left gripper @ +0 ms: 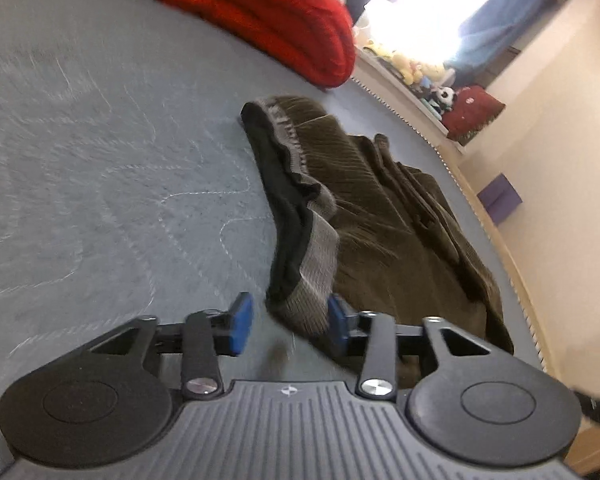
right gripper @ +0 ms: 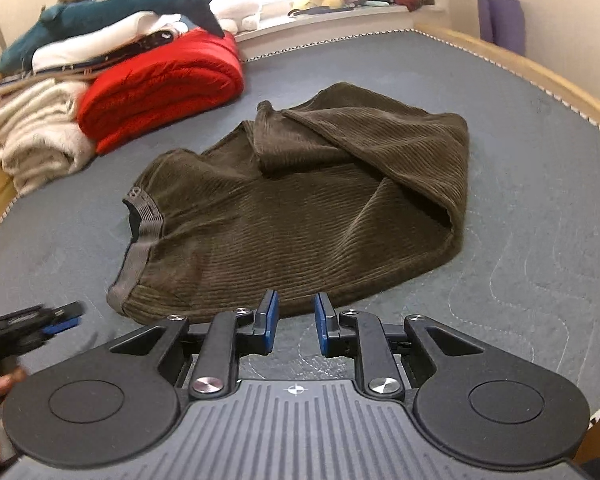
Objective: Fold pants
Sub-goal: 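Grasp the grey striped waistband with the left gripper and lift it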
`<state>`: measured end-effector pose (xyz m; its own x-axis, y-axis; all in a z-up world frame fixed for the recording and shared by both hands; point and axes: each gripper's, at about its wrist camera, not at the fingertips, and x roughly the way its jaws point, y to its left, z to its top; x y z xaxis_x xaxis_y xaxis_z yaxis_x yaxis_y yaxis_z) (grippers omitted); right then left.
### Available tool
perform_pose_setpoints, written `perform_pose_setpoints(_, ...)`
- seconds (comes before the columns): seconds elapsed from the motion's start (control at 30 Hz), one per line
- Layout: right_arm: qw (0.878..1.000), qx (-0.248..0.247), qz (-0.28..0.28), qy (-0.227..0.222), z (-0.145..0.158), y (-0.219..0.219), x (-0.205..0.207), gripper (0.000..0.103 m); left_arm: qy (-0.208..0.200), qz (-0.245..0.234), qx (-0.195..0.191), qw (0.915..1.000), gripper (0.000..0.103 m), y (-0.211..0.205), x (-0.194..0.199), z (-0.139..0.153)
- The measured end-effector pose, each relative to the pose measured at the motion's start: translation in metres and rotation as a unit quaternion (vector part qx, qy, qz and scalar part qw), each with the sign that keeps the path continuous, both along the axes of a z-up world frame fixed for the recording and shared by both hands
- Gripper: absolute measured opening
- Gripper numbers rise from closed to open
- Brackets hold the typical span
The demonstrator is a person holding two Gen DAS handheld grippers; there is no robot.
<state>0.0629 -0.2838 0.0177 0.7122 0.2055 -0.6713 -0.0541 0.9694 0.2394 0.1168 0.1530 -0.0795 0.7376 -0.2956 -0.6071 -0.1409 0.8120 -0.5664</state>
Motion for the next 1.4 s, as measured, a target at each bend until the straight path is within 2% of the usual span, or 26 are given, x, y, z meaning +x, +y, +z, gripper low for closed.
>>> perform_pose_setpoints(0.1, 1.0, 0.014, 0.0, 0.0, 0.005, -0.009, 0.0, 0.021, 0.023, -0.015, -0.054, 0.9982, 0.051, 0.011, 0.042, -0.029)
perform_pose_setpoints(0.17, 1.0, 0.019, 0.0, -0.001, 0.008, -0.016, -0.002, 0.021, 0.006, -0.024, -0.084, 0.9962, 0.053, 0.014, 0.064, -0.037)
perform_pose_setpoints(0.23, 1.0, 0.025, -0.002, 0.002, 0.009, -0.023, -0.004, 0.021, 0.01, -0.026, -0.123, 0.9921, 0.053, 0.012, 0.09, -0.043)
perform_pose_setpoints(0.27, 1.0, 0.027, -0.003, 0.004, 0.009, -0.025, -0.003, 0.021, 0.014, -0.028, -0.128, 0.9912, 0.053, 0.007, 0.1, -0.045)
perform_pose_setpoints(0.47, 0.999, 0.043, -0.024, 0.024, 0.007, -0.043, 0.002, 0.022, 0.013, -0.037, -0.064, 0.9972, 0.053, -0.029, 0.143, -0.036)
perform_pose_setpoints(0.53, 0.998, 0.051, -0.034, 0.034, 0.006, -0.044, 0.006, 0.022, 0.034, -0.034, -0.032, 0.9984, 0.032, -0.032, 0.149, -0.034)
perform_pose_setpoints(0.63, 0.996, 0.062, -0.041, 0.043, 0.004, -0.041, 0.009, 0.022, 0.051, -0.039, -0.011, 0.9979, 0.019, -0.024, 0.143, -0.023)
perform_pose_setpoints(0.77, 0.996, 0.061, -0.048, 0.048, 0.004, -0.027, 0.012, 0.022, 0.07, -0.016, 0.025, 0.9971, 0.014, -0.003, 0.119, 0.004)
perform_pose_setpoints(0.8, 0.995, 0.062, -0.05, 0.051, 0.004, -0.024, 0.014, 0.022, 0.069, -0.012, 0.028, 0.9972, 0.008, 0.005, 0.112, 0.011)
perform_pose_setpoints(0.83, 0.995, 0.064, -0.054, 0.055, 0.003, -0.02, 0.015, 0.022, 0.072, 0.003, 0.045, 0.9964, 0.0, 0.015, 0.103, 0.021)
perform_pose_setpoints(0.87, 0.995, 0.065, -0.056, 0.057, 0.003, -0.016, 0.016, 0.022, 0.085, 0.038, 0.089, 0.9917, 0.0, 0.029, 0.094, 0.029)
perform_pose_setpoints(0.9, 0.995, 0.062, -0.058, 0.057, 0.004, -0.01, 0.017, 0.022, 0.094, 0.06, 0.088, 0.9899, 0.0, 0.053, 0.084, 0.034)
perform_pose_setpoints(1.0, 0.996, 0.045, -0.057, 0.054, 0.006, 0.01, 0.02, 0.022, 0.102, 0.128, 0.036, 0.9859, 0.0, 0.128, 0.04, 0.043)
perform_pose_setpoints(1.03, 0.996, 0.038, -0.057, 0.051, 0.007, 0.017, 0.021, 0.022, 0.098, 0.121, 0.008, 0.9878, 0.0, 0.145, 0.026, 0.045)
perform_pose_setpoints(1.1, 0.997, 0.027, -0.059, 0.044, 0.007, 0.03, 0.023, 0.022, 0.08, 0.084, -0.017, 0.9931, 0.0, 0.155, 0.008, 0.048)
perform_pose_setpoints(1.17, 0.996, 0.022, -0.062, 0.053, 0.003, 0.041, 0.026, 0.022, 0.056, 0.046, -0.023, 0.9971, 0.001, 0.149, -0.002, 0.049)
perform_pose_setpoints(1.23, 0.996, 0.024, -0.054, 0.06, 0.0, 0.052, 0.028, 0.022, 0.046, 0.012, -0.042, 0.998, 0.015, 0.133, -0.005, 0.041)
perform_pose_setpoints(1.33, 0.997, 0.004, -0.027, 0.065, -0.008, 0.069, 0.029, 0.022, 0.034, -0.015, -0.054, 0.9979, 0.02, 0.103, 0.0, 0.024)
perform_pose_setpoints(1.4, 0.996, 0.028, -0.02, 0.079, -0.016, 0.074, 0.032, 0.022, 0.036, -0.025, -0.071, 0.9966, 0.026, 0.083, 0.008, 0.012)
